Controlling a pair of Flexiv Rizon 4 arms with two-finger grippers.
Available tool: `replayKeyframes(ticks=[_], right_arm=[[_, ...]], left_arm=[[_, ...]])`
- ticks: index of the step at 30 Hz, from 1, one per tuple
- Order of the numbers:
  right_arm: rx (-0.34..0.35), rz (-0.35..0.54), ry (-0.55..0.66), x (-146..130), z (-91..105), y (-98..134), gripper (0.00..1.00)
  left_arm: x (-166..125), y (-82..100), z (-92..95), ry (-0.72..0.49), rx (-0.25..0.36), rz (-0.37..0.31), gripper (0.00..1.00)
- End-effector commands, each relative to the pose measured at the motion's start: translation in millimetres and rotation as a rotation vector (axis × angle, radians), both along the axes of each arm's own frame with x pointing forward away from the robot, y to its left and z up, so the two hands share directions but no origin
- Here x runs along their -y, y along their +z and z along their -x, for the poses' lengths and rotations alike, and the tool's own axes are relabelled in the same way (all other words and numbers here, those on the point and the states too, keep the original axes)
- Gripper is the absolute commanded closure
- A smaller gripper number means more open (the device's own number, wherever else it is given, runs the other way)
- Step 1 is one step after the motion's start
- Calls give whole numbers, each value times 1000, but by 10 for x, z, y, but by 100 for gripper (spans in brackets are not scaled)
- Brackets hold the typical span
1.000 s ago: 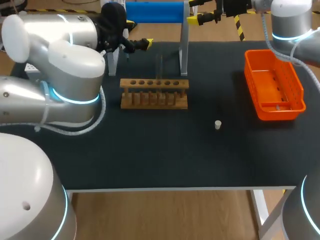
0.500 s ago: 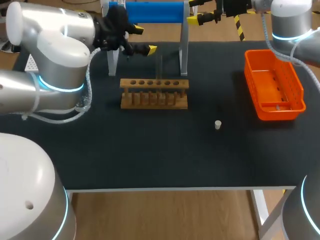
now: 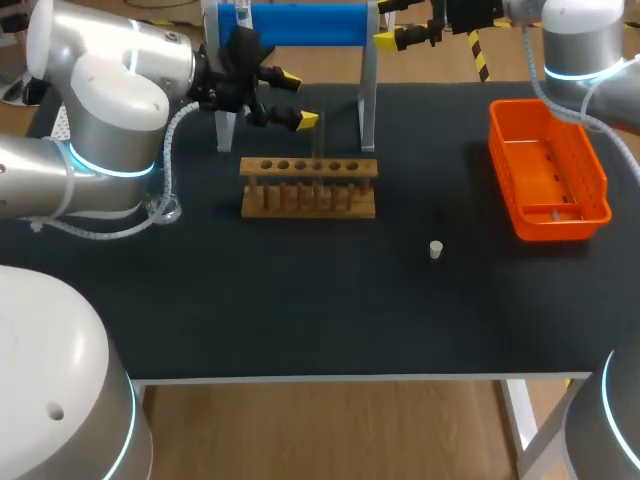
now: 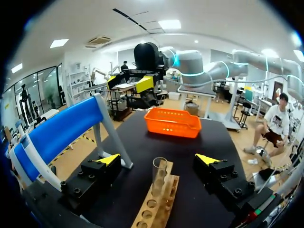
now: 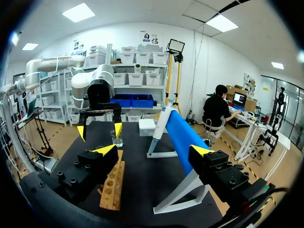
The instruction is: Invert the test tube, pick up the pipette, mount the tip to pipette, aspirate from beaker and dispense into the tube, eject the tip, return the pipette, and cap with the stopper.
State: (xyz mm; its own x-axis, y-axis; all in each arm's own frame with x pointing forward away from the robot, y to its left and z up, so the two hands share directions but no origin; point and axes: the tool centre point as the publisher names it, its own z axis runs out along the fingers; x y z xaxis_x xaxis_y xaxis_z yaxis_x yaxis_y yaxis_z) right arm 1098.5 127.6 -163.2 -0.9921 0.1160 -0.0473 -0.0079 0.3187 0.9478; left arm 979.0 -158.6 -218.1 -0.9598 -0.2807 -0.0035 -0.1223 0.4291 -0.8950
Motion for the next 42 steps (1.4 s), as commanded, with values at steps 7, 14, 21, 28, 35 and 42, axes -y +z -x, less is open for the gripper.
replayKeyframes(ticks=[7,14,21,28,35,42], right_arm=[[-2,3,4,8,-12,9,0],[-2,3,4,8,-12,9,0],[-2,3,4,8,-12,9,0],[-2,3,4,8,-12,9,0],[-2,3,4,8,-12,9,0],[-2,3,4,8,-12,9,0]], left_arm=[[14,-11,124,57,50,12,0],[14,-11,124,57,50,12,0],[14,-11,124,57,50,12,0],[14,-11,124,57,50,12,0],[34,-31,96,47,42,-10,0],[51,-68,9,21,60,-25,0]])
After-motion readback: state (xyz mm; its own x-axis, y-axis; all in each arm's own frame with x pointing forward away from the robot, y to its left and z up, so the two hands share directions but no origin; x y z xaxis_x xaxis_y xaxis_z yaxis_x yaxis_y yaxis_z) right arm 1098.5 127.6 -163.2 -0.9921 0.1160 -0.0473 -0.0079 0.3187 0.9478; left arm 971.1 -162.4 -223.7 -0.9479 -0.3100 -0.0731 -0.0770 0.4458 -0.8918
